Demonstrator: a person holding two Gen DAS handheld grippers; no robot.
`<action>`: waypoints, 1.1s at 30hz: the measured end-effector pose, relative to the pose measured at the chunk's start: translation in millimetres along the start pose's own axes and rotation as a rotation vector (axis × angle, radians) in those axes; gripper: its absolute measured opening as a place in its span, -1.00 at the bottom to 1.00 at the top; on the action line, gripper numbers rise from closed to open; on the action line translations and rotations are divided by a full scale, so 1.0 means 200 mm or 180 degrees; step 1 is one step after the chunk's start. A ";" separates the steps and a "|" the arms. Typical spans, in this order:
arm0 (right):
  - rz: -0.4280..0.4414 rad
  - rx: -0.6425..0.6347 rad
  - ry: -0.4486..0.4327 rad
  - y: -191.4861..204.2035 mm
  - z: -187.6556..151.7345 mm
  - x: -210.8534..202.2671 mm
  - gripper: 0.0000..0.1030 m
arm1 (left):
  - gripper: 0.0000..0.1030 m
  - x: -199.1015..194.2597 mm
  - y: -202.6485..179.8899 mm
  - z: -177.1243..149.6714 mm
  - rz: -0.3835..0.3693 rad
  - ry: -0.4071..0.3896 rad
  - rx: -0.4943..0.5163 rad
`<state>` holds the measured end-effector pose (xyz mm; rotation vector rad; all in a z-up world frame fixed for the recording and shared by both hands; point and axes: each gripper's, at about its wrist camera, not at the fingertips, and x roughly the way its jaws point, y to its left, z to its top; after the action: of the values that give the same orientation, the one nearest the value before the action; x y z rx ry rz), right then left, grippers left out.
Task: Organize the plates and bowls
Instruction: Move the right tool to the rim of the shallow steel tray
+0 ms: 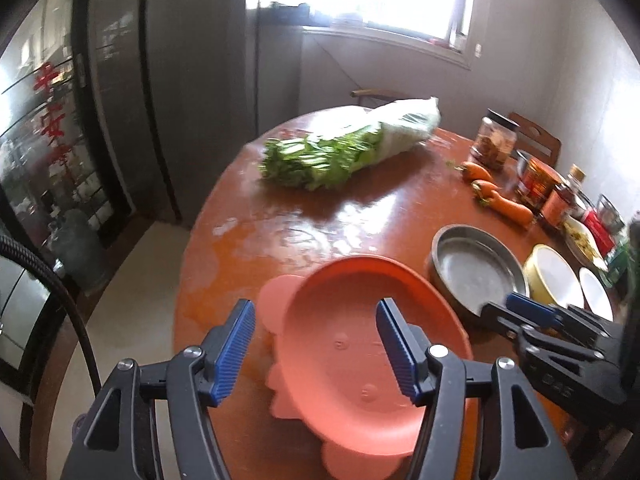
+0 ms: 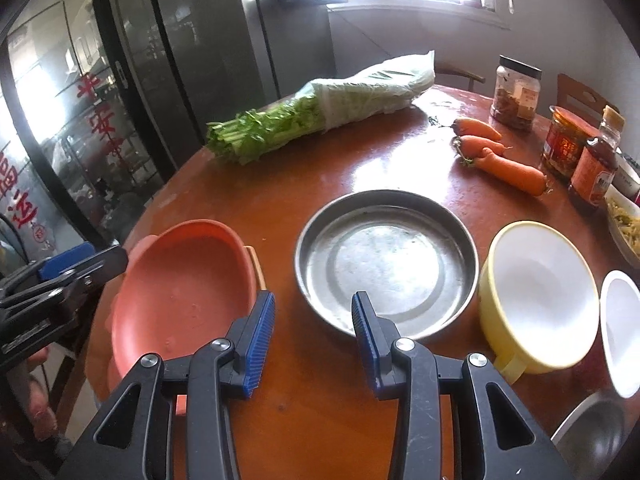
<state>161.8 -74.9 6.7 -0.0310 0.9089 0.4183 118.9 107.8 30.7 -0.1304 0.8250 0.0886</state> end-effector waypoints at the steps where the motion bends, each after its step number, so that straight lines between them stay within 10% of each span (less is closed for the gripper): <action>1: -0.0008 -0.0007 0.0025 -0.01 0.00 0.02 -0.23 | 0.22 0.00 -0.03 0.00 -0.0019 0.0017 0.0050; 12: -0.0009 -0.0077 0.0378 -0.05 -0.01 0.16 -0.31 | 0.22 0.01 -0.23 -0.06 -0.0189 0.0165 0.0372; 33: 0.0287 -0.0440 0.0414 0.03 -0.54 -0.29 -0.30 | 0.21 -0.22 -0.50 -0.39 -0.0376 0.0176 0.0578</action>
<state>46.6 -110.0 -13.5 -0.1456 1.0109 0.5677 44.8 -3.2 19.4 -0.0102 0.8746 -0.1014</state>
